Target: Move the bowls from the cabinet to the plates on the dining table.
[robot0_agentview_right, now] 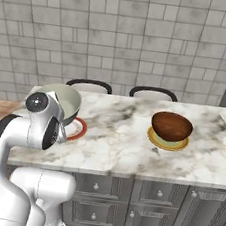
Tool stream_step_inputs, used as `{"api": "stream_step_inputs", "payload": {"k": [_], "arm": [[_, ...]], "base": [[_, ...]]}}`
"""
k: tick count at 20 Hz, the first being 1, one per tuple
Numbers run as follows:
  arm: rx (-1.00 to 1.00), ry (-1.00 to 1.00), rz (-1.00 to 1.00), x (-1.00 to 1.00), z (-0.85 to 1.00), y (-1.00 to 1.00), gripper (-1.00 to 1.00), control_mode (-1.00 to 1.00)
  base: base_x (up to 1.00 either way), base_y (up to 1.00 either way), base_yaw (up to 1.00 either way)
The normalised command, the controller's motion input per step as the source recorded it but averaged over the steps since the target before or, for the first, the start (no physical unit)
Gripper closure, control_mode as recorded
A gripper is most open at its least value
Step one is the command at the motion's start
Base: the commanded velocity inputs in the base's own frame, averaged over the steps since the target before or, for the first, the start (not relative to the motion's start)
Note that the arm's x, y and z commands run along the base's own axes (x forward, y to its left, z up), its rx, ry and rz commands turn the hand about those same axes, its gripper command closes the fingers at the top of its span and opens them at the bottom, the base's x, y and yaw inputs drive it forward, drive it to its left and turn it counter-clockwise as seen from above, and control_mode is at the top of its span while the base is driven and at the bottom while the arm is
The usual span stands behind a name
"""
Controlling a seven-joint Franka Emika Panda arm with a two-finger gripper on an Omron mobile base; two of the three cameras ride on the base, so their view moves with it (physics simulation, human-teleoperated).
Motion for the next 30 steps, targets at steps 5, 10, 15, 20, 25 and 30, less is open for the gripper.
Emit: {"api": "stream_step_inputs", "payload": {"k": [5,10,15,20,25,30], "arm": [[0.0,0.0,0.0,0.0,-0.07,0.0,1.0,-1.0],[-0.01,0.01,-0.01,0.16,-0.16,0.0,1.0,-1.0],[-0.01,0.01,-0.03,0.35,-0.24,0.0,1.0,-1.0],[0.0,0.0,-0.01,0.31,-0.25,0.0,1.0,-1.0],[0.0,0.0,0.0,0.12,-0.08,0.04,1.0,-1.0],[0.0,0.0,0.0,0.07,-0.06,0.14,1.0,-1.0]], "base": [[0.0,0.0,0.0],[0.0,0.0,0.0],[0.0,0.0,0.0],[0.0,0.0,0.0],[0.0,0.0,0.0],[0.0,0.0,0.0]]}}
